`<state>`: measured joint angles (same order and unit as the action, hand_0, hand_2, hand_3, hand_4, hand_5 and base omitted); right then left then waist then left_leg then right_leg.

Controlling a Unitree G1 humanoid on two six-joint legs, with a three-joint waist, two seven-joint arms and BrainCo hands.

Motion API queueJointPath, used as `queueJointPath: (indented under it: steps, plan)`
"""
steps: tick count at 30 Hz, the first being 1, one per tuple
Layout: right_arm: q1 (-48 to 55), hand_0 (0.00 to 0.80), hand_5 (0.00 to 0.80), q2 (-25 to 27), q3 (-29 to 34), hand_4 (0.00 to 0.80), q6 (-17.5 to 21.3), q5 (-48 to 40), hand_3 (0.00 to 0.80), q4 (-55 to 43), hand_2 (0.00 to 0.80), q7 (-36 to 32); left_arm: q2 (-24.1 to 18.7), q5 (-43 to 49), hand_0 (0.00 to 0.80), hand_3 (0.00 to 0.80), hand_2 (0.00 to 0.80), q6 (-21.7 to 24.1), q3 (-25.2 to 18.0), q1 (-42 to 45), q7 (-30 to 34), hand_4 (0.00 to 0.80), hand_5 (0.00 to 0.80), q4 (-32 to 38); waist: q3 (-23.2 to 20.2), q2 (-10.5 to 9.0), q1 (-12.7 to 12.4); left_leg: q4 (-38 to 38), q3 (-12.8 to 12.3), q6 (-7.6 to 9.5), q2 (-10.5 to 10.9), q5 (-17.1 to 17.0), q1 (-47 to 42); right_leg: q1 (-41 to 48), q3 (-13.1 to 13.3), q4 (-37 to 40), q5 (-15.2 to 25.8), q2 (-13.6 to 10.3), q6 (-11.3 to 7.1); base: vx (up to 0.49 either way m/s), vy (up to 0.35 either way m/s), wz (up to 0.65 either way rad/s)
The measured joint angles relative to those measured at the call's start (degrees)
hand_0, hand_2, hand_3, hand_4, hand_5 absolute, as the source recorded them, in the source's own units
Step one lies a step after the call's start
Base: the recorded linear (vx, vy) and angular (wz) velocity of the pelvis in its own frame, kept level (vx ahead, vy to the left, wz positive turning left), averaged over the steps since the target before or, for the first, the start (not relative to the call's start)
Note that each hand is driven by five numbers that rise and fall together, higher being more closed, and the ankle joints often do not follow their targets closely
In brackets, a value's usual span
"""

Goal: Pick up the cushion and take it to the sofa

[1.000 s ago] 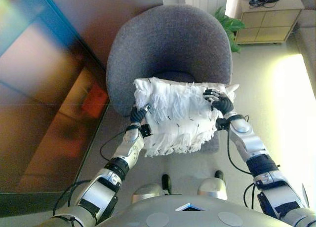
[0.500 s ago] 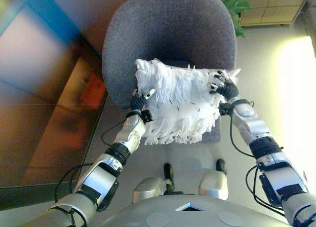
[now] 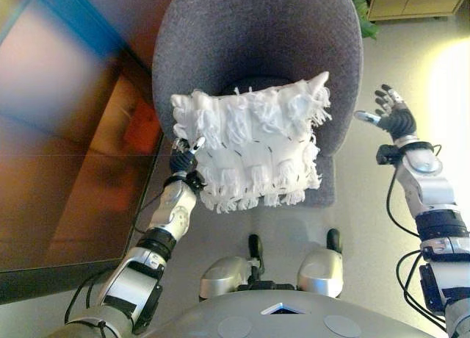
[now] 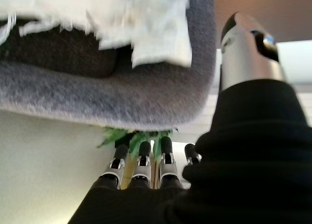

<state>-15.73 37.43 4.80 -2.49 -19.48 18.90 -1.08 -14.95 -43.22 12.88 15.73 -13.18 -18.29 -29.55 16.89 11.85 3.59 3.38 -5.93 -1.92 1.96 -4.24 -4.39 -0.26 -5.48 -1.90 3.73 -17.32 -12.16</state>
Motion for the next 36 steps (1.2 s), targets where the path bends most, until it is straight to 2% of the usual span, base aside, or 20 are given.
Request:
queueJointPath:
  steps: [3, 6, 10, 11, 14, 18, 21, 23, 26, 29, 31, 33, 36]
  plan:
    - [3.61, 0.000, 0.000, 0.29, 3.81, 0.000, 0.27, 2.68, 0.000, -3.19, 0.000, 0.47, -0.17, 1.95, 0.000, 0.000, 0.000, -0.03, -3.13, 2.78, 0.25, 0.000, 0.000, 4.59, 0.65, 0.40, -0.10, -0.04, 0.01, -0.13, 0.10, 0.09, 0.17, -0.42, 0.08, -0.28, -0.07, -0.16, 0.14, -0.083, -0.026, -0.02]
    - [10.61, 0.000, 0.000, -0.95, 8.35, 0.000, 0.64, 4.77, 0.000, -5.97, 0.000, 2.68, 0.48, 3.02, 0.000, 0.000, 0.000, -0.78, -8.56, 8.77, 0.73, 0.000, 0.000, 10.19, 0.99, 0.35, -0.05, -0.02, 0.03, -0.07, -0.01, 0.06, 0.93, -1.34, 0.10, -0.46, 0.03, -0.08, 0.08, -0.162, -0.144, -0.03]
    - [26.56, 0.000, 0.000, -5.59, 15.27, 0.000, 1.60, 4.60, 0.000, -12.35, 0.000, 5.63, 1.42, 9.81, 0.000, 0.000, 0.000, -5.62, -17.46, 21.63, 0.65, 0.000, 0.000, 22.81, 1.70, -0.63, -0.64, -0.29, 1.64, -0.21, -0.70, 0.13, 2.19, -2.36, -0.18, -0.96, 0.05, 0.65, 0.64, -0.216, -0.238, 0.00]
    - [30.10, 0.000, 0.000, -6.14, 16.05, 0.000, 1.42, 4.31, 0.000, -12.75, 0.000, 6.45, 1.12, 12.08, 0.000, 0.000, 0.000, -7.10, -19.25, 24.82, 0.30, 0.000, 0.000, 24.83, 2.20, -1.35, -0.87, -0.37, 1.84, -0.37, -0.91, 0.24, 2.28, -2.61, -0.17, -1.18, -0.07, 0.86, 0.81, -0.241, -0.256, -0.03]
    - [34.36, 0.000, 0.000, -9.27, 19.91, 0.000, 0.45, 2.85, 0.000, -13.02, 0.000, 8.16, 0.93, 13.07, 0.000, 0.000, 0.000, -11.33, -23.28, 28.59, -0.45, 0.000, 0.000, 24.98, 3.42, -3.98, -1.49, -1.52, 2.57, -0.84, -1.59, 0.57, 4.16, -4.06, -0.93, -2.30, -0.42, 1.21, 1.00, -0.157, -0.206, 0.08]
    - [36.67, 0.000, 0.000, -13.18, 24.17, 0.000, 0.70, -0.83, 0.000, -10.70, 0.000, 9.64, -0.07, 16.66, 0.000, 0.000, 0.000, -12.44, -25.82, 33.15, 0.58, 0.000, 0.000, 22.25, 3.25, -8.19, -2.49, -2.09, 3.13, -1.36, -2.31, 0.88, 3.91, -3.38, -2.96, -2.98, -0.55, 1.33, 1.42, -0.045, -0.107, 0.07]
    - [39.33, 0.000, 0.000, -14.58, 27.23, 0.000, 1.01, -2.34, 0.000, -4.18, 0.000, 9.65, -0.63, 18.36, 0.000, 0.000, 0.000, -12.35, -28.96, 35.73, 3.64, 0.000, 0.000, 18.39, 2.27, -9.98, -3.30, -1.80, 3.69, -1.55, -2.38, 1.19, 1.67, -0.22, -4.56, -1.82, -0.52, 1.20, 1.45, -0.091, -0.058, 0.11]
    - [40.61, 0.000, 0.000, -14.89, 27.30, 0.000, 1.19, -2.71, 0.000, -2.55, 0.000, 9.25, -2.03, 21.68, 0.000, 0.000, 0.000, -12.12, -28.98, 38.05, 5.92, 0.000, 0.000, 17.93, 1.84, -10.09, -3.55, -1.54, 3.90, -1.56, -2.32, 1.18, 0.86, 0.82, -4.72, -1.19, -0.43, 1.21, 1.33, -0.152, -0.090, 0.08]
    - [41.84, 0.000, 0.000, -17.35, 25.50, 0.000, 2.58, -2.50, 0.000, 3.59, 0.000, 9.24, -2.20, 26.35, 0.000, 0.000, 0.000, -10.14, -27.34, 38.88, 8.73, 0.000, 0.000, 12.72, 0.13, -9.63, -4.47, -1.13, 4.35, -1.56, -2.57, 1.11, 0.17, 2.54, -5.52, 0.36, 0.15, 1.74, 1.33, -0.169, -0.076, 0.07]
    - [41.80, 0.000, 0.000, -20.00, 18.57, 0.000, 3.68, -2.50, 0.000, 14.72, 0.000, 9.23, -0.44, 26.74, 0.000, 0.000, 0.000, -9.10, -22.80, 39.54, 9.20, 0.000, 0.000, 2.95, -1.79, -9.56, -4.57, -0.85, 4.47, -1.75, -3.11, 1.56, -0.87, 4.34, -6.17, 1.62, 0.08, 2.42, 1.54, -0.174, -0.067, 0.04]
    - [40.05, 0.000, 0.000, -21.53, 12.81, 0.000, 5.36, -2.66, 0.000, 25.76, 0.000, 9.32, 1.26, 26.77, 0.000, 0.000, 0.000, -7.89, -20.67, 38.55, 9.16, 0.000, 0.000, -7.88, -2.27, -9.98, -4.49, -0.94, 4.54, -2.34, -3.73, 1.63, -1.97, 6.08, -6.19, 2.29, 0.17, 3.18, 1.82, -0.134, -0.032, -0.01]
    - [39.66, 0.000, 0.000, -25.22, 9.86, 0.000, 5.67, -2.65, 0.000, 34.05, 0.000, 8.87, 3.79, 26.86, 0.000, 0.000, 0.000, -8.49, -18.67, 38.46, 9.67, 0.000, 0.000, -17.09, -3.61, -10.80, -4.56, -0.84, 4.54, -2.43, -4.39, 2.08, -2.09, 6.52, -6.23, 2.79, 0.01, 3.87, 2.33, -0.101, -0.005, -0.02]
    - [38.99, 0.000, 0.000, -28.78, 4.63, 0.000, 5.42, -2.72, 0.000, 42.39, 0.000, 7.15, 6.06, 26.75, 0.000, 0.000, 0.000, -11.79, -16.90, 37.09, 11.68, 0.000, 0.000, -28.41, -5.11, -11.82, -4.56, -0.74, 4.50, -2.58, -4.97, 2.18, -2.67, 7.22, -6.11, 3.04, -0.14, 4.47, 2.77, -0.067, 0.023, -0.01]
